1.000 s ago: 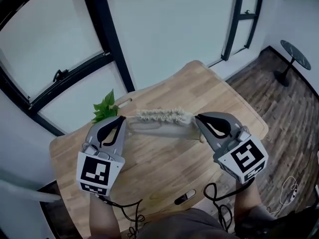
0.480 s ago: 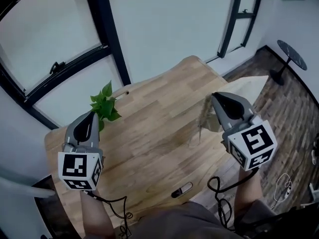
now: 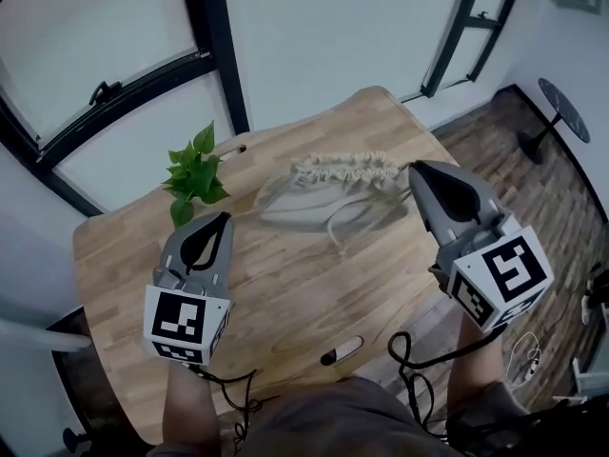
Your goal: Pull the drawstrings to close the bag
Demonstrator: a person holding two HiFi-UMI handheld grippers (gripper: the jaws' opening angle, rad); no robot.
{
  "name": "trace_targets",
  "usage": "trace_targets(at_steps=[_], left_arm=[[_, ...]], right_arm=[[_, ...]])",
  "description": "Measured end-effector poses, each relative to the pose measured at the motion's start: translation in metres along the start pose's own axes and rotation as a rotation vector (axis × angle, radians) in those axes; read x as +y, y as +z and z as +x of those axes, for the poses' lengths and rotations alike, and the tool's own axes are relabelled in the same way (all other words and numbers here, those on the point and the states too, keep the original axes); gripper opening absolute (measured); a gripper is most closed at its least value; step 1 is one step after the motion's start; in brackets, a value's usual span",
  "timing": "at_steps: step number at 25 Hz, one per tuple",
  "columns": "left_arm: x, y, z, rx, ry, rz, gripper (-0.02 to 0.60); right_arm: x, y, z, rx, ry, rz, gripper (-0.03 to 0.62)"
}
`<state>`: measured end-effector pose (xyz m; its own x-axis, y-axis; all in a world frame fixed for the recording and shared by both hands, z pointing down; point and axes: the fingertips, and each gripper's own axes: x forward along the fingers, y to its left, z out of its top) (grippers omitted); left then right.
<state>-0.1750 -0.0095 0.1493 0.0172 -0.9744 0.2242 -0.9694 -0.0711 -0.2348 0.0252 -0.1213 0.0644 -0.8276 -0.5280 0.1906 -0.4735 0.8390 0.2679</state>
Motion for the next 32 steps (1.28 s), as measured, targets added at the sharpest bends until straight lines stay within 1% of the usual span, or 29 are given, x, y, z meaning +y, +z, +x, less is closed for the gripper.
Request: trace_targets(at_steps=[4, 7, 9, 11, 13, 15, 17, 19, 21, 23, 24, 26, 28, 30, 32], left_arm=[[-0.01, 0.0, 0.003, -0.05, -0.011, 0.0, 0.003], [-0.016, 0.008, 0.001, -0.098, -0.023, -0.026, 0.005], [-0.025, 0.012, 0.002, -0.119, -0.053, -0.044, 0.009], [-0.041, 0.016, 0.005, -0.135, -0.107, -0.04, 0.031], [-0.061, 0.018, 0.008, -0.146, -0.17, -0.027, 0.062], [-0.079, 0.017, 0.012, -0.152, -0.229, -0.033, 0.111], [-0.09, 0.018, 0.017, -0.167, -0.278, -0.056, 0.171], [-0.093, 0.023, 0.019, -0.193, -0.303, -0.101, 0.221], [-0.088, 0.026, 0.019, -0.203, -0.312, -0.177, 0.248], [-0.083, 0.031, 0.014, -0.194, -0.321, -0.228, 0.279], [-0.082, 0.035, 0.01, -0.198, -0.325, -0.236, 0.297], [-0.081, 0.044, 0.004, -0.213, -0.322, -0.237, 0.299], [-0.081, 0.045, 0.004, -0.212, -0.322, -0.24, 0.302], [-0.081, 0.039, 0.006, -0.191, -0.317, -0.236, 0.302], [-0.077, 0.028, 0.007, -0.153, -0.3, -0.216, 0.302]], right_arm=[[0.02, 0.017, 0.003, -0.027, 0.045, -0.011, 0.034], [0.03, 0.027, 0.004, -0.034, 0.067, -0.018, 0.035], [0.033, 0.031, 0.004, -0.03, 0.068, -0.031, 0.035], [0.033, 0.032, 0.004, -0.026, 0.06, -0.045, 0.035], [0.032, 0.032, 0.003, -0.021, 0.049, -0.053, 0.035], [0.031, 0.03, 0.001, -0.019, 0.04, -0.05, 0.035], [0.029, 0.029, -0.002, -0.021, 0.035, -0.044, 0.035], [0.028, 0.03, -0.003, -0.024, 0.032, -0.044, 0.035], [0.028, 0.031, -0.003, -0.029, 0.035, -0.046, 0.035], [0.029, 0.031, -0.003, -0.029, 0.029, -0.059, 0.035], [0.028, 0.031, -0.002, -0.027, 0.022, -0.07, 0.035], [0.028, 0.031, 0.0, -0.025, 0.019, -0.072, 0.035], [0.026, 0.031, 0.002, -0.023, 0.019, -0.06, 0.035], [0.025, 0.03, 0.004, -0.018, 0.011, -0.069, 0.035], [0.024, 0.03, 0.004, -0.021, 0.011, -0.069, 0.035]])
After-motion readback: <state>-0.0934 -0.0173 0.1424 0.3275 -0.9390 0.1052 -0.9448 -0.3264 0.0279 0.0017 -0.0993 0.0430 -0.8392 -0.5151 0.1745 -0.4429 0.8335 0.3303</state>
